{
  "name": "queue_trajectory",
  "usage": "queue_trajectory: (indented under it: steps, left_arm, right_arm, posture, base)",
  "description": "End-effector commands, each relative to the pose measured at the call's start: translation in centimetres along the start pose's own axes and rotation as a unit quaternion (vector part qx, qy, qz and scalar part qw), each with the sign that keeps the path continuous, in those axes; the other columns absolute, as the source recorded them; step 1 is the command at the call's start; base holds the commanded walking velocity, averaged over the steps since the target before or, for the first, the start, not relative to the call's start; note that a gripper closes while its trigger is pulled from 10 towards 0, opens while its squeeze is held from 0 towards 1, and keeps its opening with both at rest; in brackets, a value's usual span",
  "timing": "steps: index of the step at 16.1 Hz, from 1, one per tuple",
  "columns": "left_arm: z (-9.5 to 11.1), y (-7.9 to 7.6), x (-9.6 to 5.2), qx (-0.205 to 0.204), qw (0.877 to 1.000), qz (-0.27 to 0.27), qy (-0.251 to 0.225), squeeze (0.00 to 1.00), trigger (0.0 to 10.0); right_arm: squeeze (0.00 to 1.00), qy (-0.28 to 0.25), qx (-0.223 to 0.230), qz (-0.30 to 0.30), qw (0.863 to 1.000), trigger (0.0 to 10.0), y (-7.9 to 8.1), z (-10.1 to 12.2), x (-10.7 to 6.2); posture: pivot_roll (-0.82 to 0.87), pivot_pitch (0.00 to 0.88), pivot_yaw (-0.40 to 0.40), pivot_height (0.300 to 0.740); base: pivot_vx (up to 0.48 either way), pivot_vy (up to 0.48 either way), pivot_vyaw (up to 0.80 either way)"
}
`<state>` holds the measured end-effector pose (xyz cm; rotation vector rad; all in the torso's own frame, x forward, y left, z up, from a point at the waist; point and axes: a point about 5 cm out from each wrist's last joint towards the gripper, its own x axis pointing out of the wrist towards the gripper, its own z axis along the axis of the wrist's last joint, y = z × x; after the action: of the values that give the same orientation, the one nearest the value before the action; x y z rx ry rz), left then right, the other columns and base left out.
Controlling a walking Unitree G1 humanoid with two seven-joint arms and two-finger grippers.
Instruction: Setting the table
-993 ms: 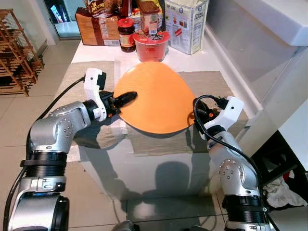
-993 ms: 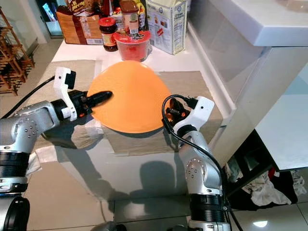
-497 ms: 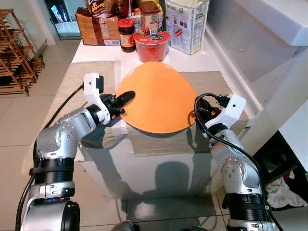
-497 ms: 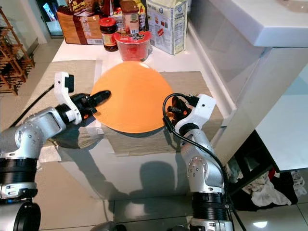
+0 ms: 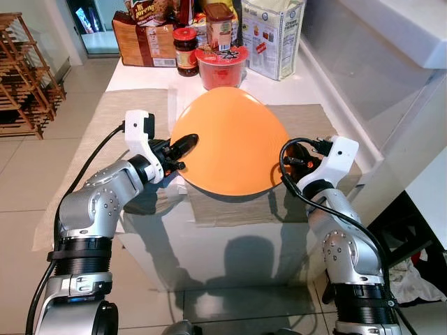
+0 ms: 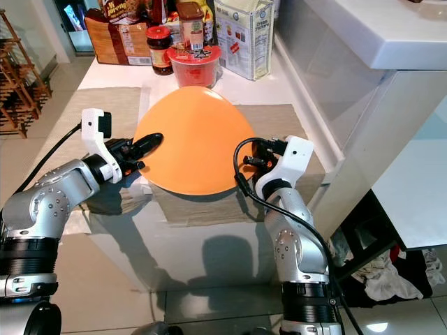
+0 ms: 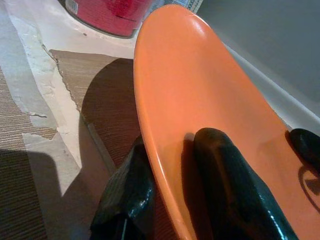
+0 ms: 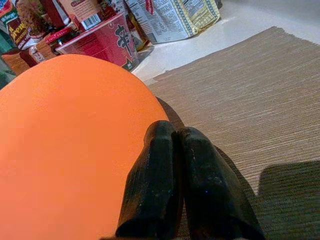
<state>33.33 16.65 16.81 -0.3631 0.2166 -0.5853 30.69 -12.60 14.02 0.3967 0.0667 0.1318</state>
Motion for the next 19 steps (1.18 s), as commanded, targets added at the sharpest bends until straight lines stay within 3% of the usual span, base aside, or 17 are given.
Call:
queue_trajectory:
  steps: [1, 2, 6, 8, 13, 17, 19]
  left_arm:
    - [0.8, -0.5, 0.4, 0.003, 1.000, -0.011, -0.019, 0.00, 0.0]
    - [0.7, -0.5, 0.4, 0.003, 1.000, -0.011, -0.018, 0.00, 0.0]
    - [0.6, -0.3, 0.4, 0.005, 1.000, -0.001, -0.016, 0.00, 0.0]
    - [0.5, -0.2, 0.4, -0.001, 1.000, 0.002, -0.015, 0.00, 0.0]
    - [0.1, 0.2, 0.4, -0.001, 1.000, 0.022, -0.016, 0.00, 0.0]
    - [-0.4, 0.0, 0.4, 0.003, 1.000, 0.022, -0.013, 0.00, 0.0]
    - [-0.5, 0.3, 0.3, 0.016, 0.999, 0.033, -0.013, 0.00, 0.0]
  right_arm:
    - [0.46, 0.045, -0.020, -0.015, 0.999, 10.0, -0.6, -1.8, -0.4]
    - [1.00, 0.042, -0.022, -0.016, 0.999, 10.0, -0.6, -1.7, -0.4]
    - [1.00, 0.030, -0.062, -0.015, 0.998, 10.0, -0.7, -1.1, -0.7]
    - [1.00, 0.011, -0.102, -0.020, 0.994, 10.0, -0.9, -0.3, -0.9]
    - [1.00, -0.082, -0.202, -0.035, 0.975, 10.0, -1.2, 3.9, -2.1]
    - [1.00, -0.078, -0.241, -0.046, 0.966, 10.0, -2.1, 3.9, -4.2]
    - [1.00, -0.059, -0.258, -0.041, 0.963, 10.0, -2.2, 3.0, -6.9]
  posture:
    - [-0.06, 0.025, 0.034, 0.727]
    - [-0.06, 0.026, 0.034, 0.727]
    - [-0.06, 0.029, 0.033, 0.727]
    - [-0.06, 0.031, 0.034, 0.727]
    - [-0.07, 0.036, 0.033, 0.727]
    - [-0.08, 0.039, 0.030, 0.727]
    - [-0.09, 0.042, 0.027, 0.727]
  base:
    - [0.000, 0.000, 0.00]
    - [0.000, 0.000, 0.00]
    - [0.000, 0.000, 0.00]
    - [0.000, 0.000, 0.00]
    - [0.000, 0.000, 0.00]
    - [0.000, 0.000, 0.00]
    - [0.000, 0.000, 0.00]
